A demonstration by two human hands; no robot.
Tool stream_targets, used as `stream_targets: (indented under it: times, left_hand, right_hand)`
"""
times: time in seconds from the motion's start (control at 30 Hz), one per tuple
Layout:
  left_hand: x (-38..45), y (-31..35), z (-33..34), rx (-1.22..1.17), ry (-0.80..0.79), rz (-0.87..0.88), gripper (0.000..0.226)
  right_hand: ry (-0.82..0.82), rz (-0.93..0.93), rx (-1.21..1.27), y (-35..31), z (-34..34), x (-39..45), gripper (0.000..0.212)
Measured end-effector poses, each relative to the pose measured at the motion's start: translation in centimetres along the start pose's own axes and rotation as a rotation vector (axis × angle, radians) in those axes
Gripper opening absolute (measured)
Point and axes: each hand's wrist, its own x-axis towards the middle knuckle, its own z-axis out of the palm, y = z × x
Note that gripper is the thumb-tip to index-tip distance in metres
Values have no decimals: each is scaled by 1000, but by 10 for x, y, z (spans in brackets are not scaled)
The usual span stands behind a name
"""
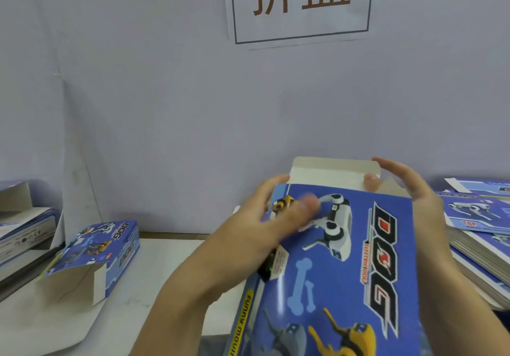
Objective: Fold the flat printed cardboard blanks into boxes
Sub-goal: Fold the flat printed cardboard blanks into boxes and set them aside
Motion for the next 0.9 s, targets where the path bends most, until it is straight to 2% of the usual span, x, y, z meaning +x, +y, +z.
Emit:
stream_targets:
  times: [0.03,0.07,0.17,0.3,0.37,0.57,0.7,0.73,0.83,0.87,0.9]
  left_hand:
    - [-1,0,2,49,-38,4,64]
    - [-5,0,1,71,-40,39,68]
    - [-11,11,-2,-114,39,192,42]
    - [-9,14,1,-201,290,356,30]
    - [-9,14,3,-224,340,406,25]
    - [-10,17,13,-211,338,529,26]
    - [-8,15,21,-143,365,530,31]
    - [-8,14,22,-125,370,518,32]
    - [-7,11,24,-90,377,487,25]
    - [-7,12,25,-110,365,472,28]
    - [-7,13,26,-138,363,456,38]
  right_hand:
    - [-2,11,45,-2,2,-1,18]
    - [3,-2,52,-3,4,0,17]
    - [-60,31,157,-12,13,0,21]
    - [-439,-9,180,-18,21,-3,37]
    - [-527,-55,218,-17,24,-3,37]
    - [-443,-134,91,-20,23,9,38]
    - [-405,-90,50,-27,27,10,67]
    - [-393,-94,55,-28,30,9,64]
    - [-329,-108,68,-27,33,0,25]
    - [-301,-114,35,-27,33,-3,32]
    - [-299,-124,-10,-27,33,-6,48]
